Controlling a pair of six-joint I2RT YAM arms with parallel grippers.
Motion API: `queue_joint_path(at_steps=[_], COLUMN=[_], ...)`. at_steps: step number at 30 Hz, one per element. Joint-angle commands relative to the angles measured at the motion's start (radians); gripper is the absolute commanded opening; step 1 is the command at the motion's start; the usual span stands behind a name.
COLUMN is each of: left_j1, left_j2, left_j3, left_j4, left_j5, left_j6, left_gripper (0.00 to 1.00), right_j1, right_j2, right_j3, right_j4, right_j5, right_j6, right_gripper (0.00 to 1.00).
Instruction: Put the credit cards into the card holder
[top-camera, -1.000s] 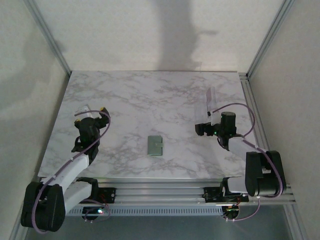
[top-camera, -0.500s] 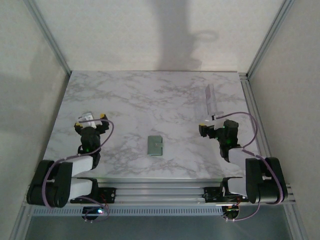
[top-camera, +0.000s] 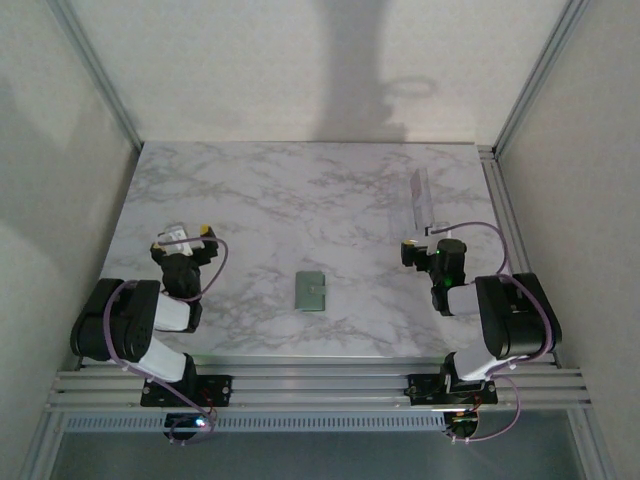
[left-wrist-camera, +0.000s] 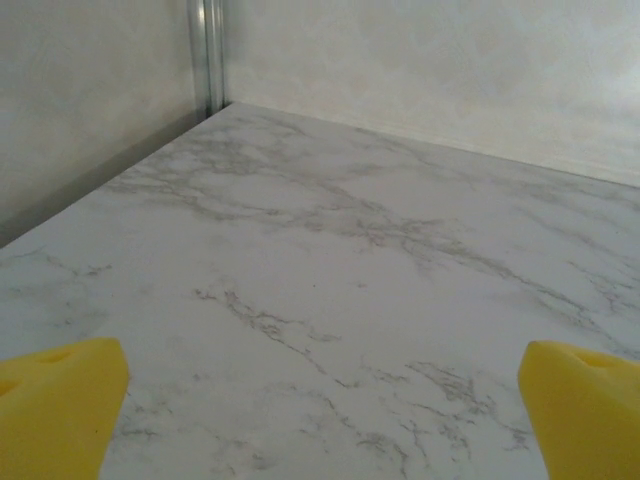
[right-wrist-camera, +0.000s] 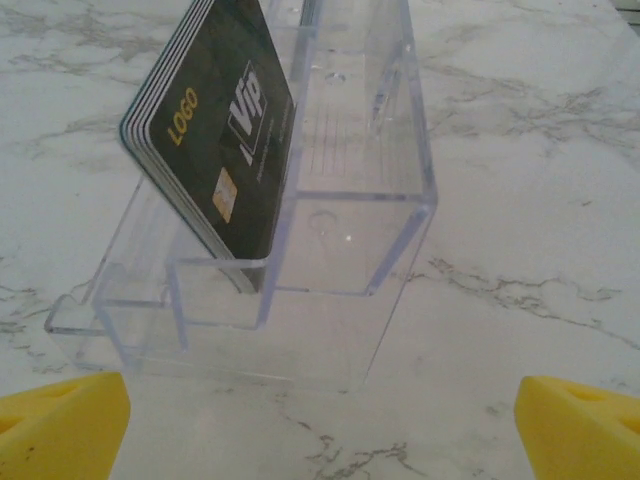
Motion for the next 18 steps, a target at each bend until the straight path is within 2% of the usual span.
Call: queue_joint_path(at_steps=[1, 11, 13, 18], left_j1=[0.014, 0.025, 0.026, 0.026], left_j2=[0.003, 0.004, 0.005, 0.005], left_j3=[0.013, 0.03, 0.031, 0.031], left_j4=[0.036, 0.003, 0.002, 0.0], left_j5=[0.006, 0.016, 0.016, 0.016], left_j6=[-0.033, -0.043, -0.043, -0.043], left_gripper=[1.0, 1.0, 1.0, 1.0], right_j1=[0.005, 0.001, -0.025, -0.039], right_j2=[-0.007, -0.006, -0.003, -0.001], right_j3=[-0.006, 0.032, 0.071, 0.078], right_j4=[0.116, 0.043, -0.029, -0.041], right_j5=[0.01, 0.04, 0.026, 0.01], right_j6=[-0.002, 0.016, 0.05, 0.059], right_gripper=[0.99, 0.99, 0.99, 0.99])
